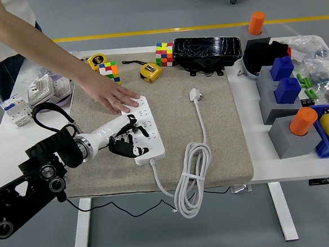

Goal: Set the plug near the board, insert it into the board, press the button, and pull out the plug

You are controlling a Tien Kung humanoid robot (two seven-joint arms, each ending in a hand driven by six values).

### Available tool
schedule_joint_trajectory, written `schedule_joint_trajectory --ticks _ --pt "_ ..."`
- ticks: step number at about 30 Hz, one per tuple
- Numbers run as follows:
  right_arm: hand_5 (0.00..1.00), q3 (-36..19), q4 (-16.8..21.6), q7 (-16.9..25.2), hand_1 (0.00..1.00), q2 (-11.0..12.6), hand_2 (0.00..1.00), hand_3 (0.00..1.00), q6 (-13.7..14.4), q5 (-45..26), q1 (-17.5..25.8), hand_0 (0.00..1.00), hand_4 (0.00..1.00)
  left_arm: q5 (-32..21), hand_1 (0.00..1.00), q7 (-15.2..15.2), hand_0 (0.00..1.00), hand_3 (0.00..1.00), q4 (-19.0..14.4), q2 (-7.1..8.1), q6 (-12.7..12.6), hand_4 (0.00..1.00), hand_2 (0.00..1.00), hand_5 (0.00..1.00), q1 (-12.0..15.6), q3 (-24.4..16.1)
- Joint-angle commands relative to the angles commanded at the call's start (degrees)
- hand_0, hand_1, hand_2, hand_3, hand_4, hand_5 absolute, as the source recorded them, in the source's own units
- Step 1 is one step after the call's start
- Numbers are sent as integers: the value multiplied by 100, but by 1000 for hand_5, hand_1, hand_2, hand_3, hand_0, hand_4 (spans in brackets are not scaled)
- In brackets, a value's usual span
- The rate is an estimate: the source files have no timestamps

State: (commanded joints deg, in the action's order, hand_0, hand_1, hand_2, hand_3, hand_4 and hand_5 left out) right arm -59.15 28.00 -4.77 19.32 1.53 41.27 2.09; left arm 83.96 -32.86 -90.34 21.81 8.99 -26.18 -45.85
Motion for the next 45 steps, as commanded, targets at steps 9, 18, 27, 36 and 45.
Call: schedule_joint_trajectory --ticks 9,18,27,36,45 --pt "514 10 4 1 675 5 668 563 1 -4 -5 672 917 -131 56 -412 111 883 -90 41 419 678 159 2 1 15" --pt "514 32 6 2 674 0 667 562 0 -14 2 671 917 -286 59 -412 98 907 -18 23 542 611 159 2 -42 167" --pt "513 23 -1 0 675 5 668 563 -1 -10 7 671 917 -412 59 -412 99 899 96 5 612 610 159 2 -79 245" --pt "514 15 6 2 675 9 666 563 0 -9 12 672 917 -394 59 -412 100 891 301 -27 571 613 158 2 -89 325" --pt "514 14 8 2 674 1 666 562 -1 -11 21 671 917 -402 59 -412 100 882 352 -39 579 611 157 2 -64 337"
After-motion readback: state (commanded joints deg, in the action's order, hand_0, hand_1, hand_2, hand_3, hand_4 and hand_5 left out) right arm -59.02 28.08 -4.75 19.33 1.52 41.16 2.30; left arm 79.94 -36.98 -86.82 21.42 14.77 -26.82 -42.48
